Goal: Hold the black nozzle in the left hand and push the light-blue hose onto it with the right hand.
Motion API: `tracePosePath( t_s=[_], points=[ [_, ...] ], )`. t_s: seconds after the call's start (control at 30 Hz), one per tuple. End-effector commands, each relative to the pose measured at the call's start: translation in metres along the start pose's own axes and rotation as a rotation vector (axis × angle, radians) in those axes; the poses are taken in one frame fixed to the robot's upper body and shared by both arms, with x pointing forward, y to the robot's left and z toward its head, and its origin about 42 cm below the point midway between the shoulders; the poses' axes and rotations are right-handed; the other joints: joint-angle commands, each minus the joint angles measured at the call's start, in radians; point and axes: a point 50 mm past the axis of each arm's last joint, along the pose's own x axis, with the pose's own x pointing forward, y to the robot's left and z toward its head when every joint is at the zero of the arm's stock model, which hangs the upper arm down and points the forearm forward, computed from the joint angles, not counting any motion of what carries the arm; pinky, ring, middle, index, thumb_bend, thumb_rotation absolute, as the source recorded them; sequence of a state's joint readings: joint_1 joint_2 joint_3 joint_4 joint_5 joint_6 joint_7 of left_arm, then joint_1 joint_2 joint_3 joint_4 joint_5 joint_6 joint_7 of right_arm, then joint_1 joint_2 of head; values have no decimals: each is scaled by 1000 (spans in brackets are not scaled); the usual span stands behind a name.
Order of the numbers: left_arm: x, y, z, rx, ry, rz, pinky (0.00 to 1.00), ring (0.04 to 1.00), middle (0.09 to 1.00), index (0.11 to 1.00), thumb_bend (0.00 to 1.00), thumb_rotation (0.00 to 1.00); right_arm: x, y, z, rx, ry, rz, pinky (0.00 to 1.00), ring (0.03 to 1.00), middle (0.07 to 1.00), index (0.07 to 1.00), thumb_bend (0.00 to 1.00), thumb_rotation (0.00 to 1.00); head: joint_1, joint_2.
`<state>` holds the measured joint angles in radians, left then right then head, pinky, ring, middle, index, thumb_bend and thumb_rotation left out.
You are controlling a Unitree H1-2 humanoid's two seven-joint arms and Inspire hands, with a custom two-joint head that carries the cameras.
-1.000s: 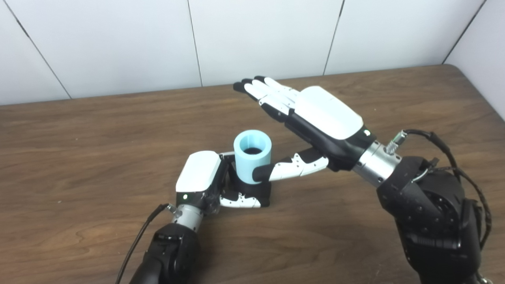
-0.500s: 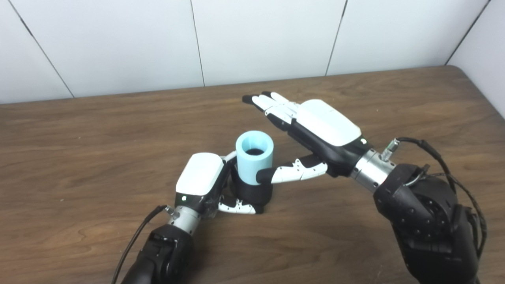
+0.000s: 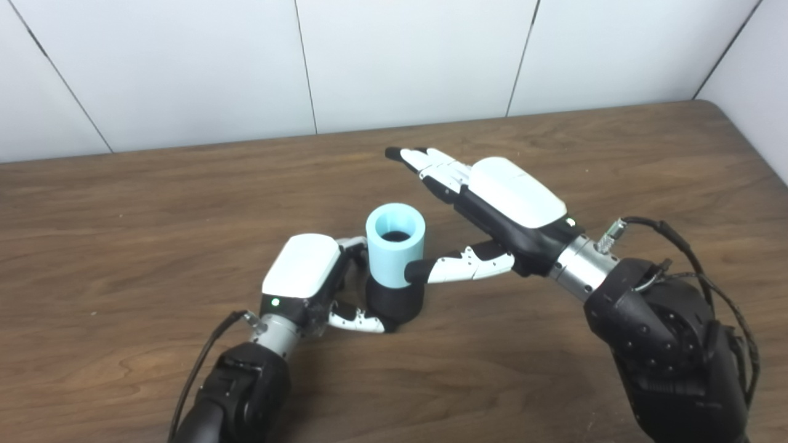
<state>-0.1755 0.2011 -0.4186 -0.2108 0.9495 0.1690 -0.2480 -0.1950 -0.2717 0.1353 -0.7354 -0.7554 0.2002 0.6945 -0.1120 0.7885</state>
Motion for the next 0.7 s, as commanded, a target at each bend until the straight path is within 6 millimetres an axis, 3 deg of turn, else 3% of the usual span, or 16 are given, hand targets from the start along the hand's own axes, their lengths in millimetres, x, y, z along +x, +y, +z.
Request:
tracePosePath(
  t_s=[0.0,0.17,0.47,0.57,0.67],
  points=[
    [4,21,-4,12,21,34,365,475,546,627,986,290,0,-9,2,-14,-18,-61,861,979,972,998,615,1000,0,1],
    [6,42,-8,9,53,22,325,435,504,633,987,283,-1,-7,-2,-12,-11,-72,851,973,966,999,615,1000,4,-1],
    [11,80,-18,-245,107,-47,246,322,404,667,1000,245,-4,-7,-7,0,28,-83,904,973,967,999,624,1000,16,-2],
    [9,91,-27,-366,100,-87,228,335,409,693,1000,256,-6,-6,-9,2,38,-84,912,970,964,997,625,1000,17,-3],
    [4,101,-38,-448,83,-101,298,406,445,709,1000,280,-7,-6,-12,5,47,-93,918,969,962,992,624,1000,16,-3]
  ],
)
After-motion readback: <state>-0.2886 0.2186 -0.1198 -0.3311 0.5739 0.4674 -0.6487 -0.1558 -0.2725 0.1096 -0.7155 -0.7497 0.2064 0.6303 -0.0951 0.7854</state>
